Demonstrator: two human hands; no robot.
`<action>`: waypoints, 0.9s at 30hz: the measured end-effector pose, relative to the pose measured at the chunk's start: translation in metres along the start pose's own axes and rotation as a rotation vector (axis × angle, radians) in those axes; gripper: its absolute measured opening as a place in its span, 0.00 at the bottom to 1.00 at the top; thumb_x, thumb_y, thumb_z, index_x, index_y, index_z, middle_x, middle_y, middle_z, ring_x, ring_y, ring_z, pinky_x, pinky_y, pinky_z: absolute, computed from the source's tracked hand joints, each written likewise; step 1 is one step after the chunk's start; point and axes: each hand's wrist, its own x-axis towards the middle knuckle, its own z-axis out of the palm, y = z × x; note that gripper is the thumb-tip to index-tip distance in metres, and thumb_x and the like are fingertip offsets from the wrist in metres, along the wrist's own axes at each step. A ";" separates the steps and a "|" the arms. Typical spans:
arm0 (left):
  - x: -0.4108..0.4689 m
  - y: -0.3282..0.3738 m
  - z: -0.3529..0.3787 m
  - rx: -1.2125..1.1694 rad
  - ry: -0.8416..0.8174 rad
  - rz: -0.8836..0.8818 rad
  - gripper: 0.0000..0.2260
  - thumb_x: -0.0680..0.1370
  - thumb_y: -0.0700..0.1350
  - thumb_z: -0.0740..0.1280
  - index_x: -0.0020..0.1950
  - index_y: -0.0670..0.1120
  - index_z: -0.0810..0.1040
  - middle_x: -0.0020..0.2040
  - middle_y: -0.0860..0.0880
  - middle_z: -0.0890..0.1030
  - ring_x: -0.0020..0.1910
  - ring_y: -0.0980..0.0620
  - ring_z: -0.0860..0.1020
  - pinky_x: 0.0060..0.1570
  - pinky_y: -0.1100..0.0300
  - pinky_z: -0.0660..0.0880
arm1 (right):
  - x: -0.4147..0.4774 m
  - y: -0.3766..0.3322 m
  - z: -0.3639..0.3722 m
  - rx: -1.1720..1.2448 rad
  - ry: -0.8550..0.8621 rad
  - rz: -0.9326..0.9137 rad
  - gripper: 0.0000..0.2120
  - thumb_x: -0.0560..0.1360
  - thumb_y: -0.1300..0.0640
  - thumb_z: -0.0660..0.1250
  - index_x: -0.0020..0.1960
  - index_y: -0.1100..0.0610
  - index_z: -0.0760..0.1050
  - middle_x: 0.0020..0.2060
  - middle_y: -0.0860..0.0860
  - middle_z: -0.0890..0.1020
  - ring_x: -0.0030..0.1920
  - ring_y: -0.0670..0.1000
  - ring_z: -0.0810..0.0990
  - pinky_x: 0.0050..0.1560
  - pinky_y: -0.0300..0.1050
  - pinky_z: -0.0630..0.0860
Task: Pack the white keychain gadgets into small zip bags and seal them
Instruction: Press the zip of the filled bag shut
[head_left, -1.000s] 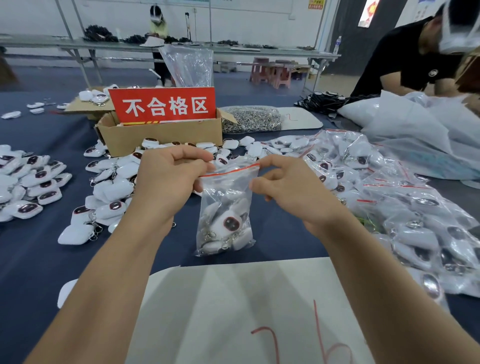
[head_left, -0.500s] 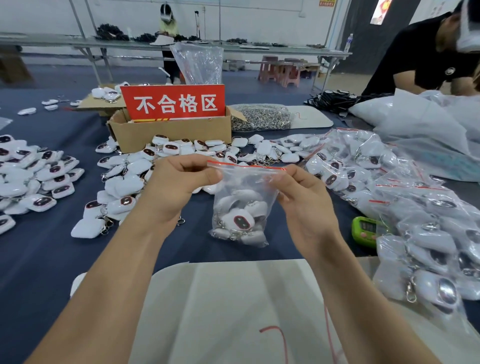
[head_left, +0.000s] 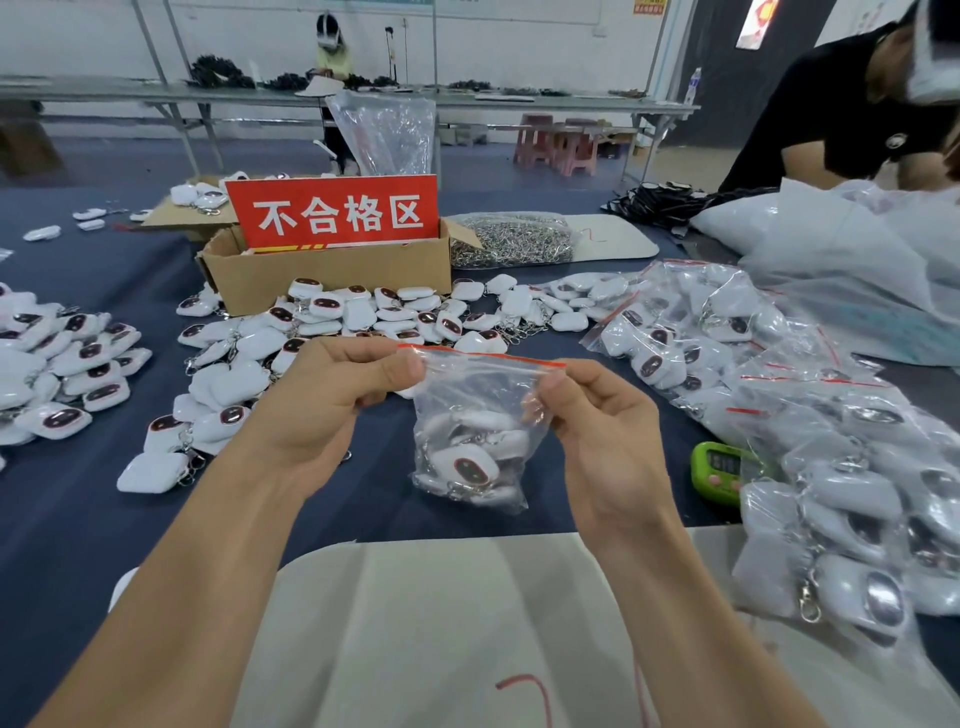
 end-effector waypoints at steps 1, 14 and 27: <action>0.000 0.001 0.001 -0.009 -0.011 -0.005 0.07 0.66 0.46 0.77 0.41 0.45 0.89 0.47 0.38 0.81 0.44 0.47 0.69 0.45 0.57 0.64 | 0.000 -0.001 0.000 0.019 -0.006 0.007 0.11 0.76 0.66 0.71 0.40 0.54 0.86 0.36 0.53 0.85 0.38 0.50 0.80 0.46 0.41 0.79; -0.001 0.001 -0.001 0.059 -0.016 0.020 0.16 0.62 0.52 0.79 0.43 0.42 0.88 0.47 0.41 0.87 0.48 0.48 0.85 0.51 0.62 0.80 | -0.002 -0.002 -0.003 -0.114 -0.037 -0.045 0.03 0.73 0.64 0.73 0.44 0.60 0.86 0.38 0.55 0.87 0.40 0.49 0.83 0.45 0.38 0.79; 0.001 -0.010 0.023 -0.222 0.205 0.074 0.04 0.60 0.35 0.72 0.30 0.42 0.79 0.29 0.48 0.79 0.35 0.51 0.79 0.49 0.59 0.75 | -0.004 -0.004 0.003 -0.172 -0.023 -0.106 0.13 0.71 0.66 0.73 0.32 0.52 0.79 0.29 0.53 0.79 0.31 0.46 0.74 0.37 0.35 0.72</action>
